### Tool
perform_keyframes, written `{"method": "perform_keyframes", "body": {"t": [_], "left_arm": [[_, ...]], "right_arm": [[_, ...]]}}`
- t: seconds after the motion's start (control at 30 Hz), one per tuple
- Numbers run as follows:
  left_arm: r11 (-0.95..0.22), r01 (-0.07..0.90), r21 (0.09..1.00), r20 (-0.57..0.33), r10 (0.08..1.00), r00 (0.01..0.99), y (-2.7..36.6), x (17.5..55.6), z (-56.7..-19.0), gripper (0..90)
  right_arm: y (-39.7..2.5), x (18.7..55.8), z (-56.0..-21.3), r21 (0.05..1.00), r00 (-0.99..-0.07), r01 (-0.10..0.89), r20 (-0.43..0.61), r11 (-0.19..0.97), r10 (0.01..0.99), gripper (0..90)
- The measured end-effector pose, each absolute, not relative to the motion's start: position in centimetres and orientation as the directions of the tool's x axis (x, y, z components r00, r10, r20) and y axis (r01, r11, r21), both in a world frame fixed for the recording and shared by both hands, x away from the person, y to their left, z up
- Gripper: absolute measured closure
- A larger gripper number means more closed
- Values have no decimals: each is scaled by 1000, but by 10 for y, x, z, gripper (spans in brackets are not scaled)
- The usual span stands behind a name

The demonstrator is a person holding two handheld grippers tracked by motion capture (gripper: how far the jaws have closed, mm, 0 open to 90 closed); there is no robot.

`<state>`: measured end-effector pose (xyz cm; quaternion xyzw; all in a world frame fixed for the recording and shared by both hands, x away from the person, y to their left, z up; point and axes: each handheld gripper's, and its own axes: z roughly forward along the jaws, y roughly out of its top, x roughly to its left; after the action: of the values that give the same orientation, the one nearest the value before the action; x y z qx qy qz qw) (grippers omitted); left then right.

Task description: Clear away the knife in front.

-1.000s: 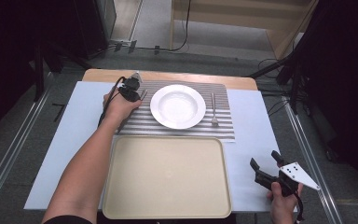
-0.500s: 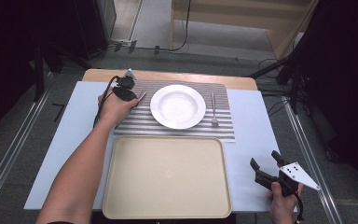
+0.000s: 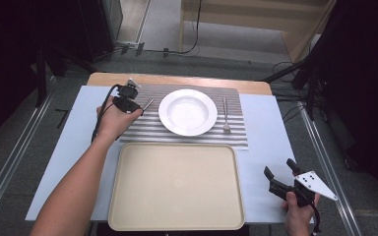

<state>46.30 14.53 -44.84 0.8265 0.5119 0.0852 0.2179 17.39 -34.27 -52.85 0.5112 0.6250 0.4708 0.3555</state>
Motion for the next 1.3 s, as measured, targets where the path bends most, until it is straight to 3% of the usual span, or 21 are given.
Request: {"method": "perform_keyframes", "body": {"t": [0.83, 1.3], "left_arm": [[-315, 756, 575, -153, 866, 477, 162, 349, -446, 790], [-312, 752, 581, -181, 851, 493, 160, 294, -463, 789]], "right_arm": [[-342, 173, -529, 952, -220, 302, 29, 40, 975, 141], [-341, 172, -529, 952, -221, 304, 25, 45, 975, 141]]}}
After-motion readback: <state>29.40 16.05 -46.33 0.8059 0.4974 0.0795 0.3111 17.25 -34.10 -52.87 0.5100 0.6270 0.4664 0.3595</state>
